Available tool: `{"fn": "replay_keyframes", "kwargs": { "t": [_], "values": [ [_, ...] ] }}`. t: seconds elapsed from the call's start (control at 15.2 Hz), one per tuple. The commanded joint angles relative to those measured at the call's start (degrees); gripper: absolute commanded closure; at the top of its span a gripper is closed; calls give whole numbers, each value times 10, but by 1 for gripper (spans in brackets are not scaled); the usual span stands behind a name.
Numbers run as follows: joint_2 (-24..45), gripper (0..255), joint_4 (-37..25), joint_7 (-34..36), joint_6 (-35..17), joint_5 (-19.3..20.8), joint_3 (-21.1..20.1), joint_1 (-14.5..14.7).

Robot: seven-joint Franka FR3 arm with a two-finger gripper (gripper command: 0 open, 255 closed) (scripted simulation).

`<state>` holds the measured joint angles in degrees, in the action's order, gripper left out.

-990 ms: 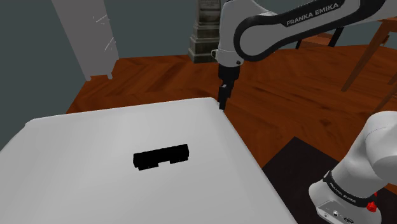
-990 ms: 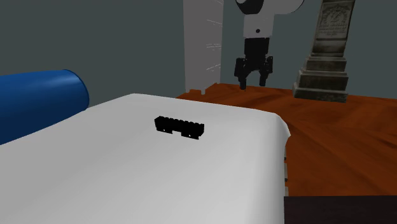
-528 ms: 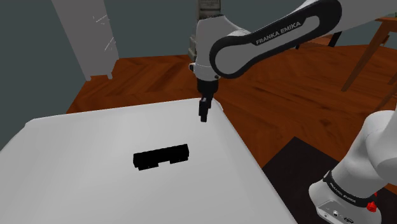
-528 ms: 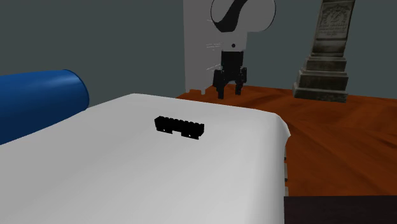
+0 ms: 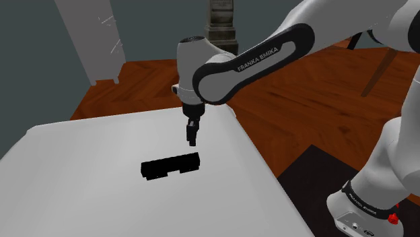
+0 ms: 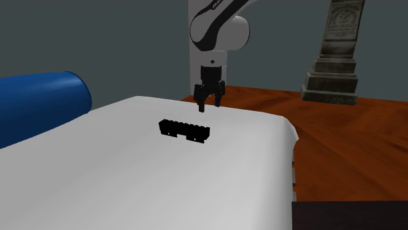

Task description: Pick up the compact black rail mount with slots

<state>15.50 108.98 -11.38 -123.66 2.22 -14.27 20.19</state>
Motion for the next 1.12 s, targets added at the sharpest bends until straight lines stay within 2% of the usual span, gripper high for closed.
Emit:
{"fn": "replay_keyframes", "kwargs": {
  "t": [0.0,0.4,1.06],
  "values": [
    [33,0,-29,-4,-4,8,-7,12],
    [133,0,-126,-17,-9,35,-24,53],
    [168,0,-116,-13,-52,45,-18,59]
  ]
}}
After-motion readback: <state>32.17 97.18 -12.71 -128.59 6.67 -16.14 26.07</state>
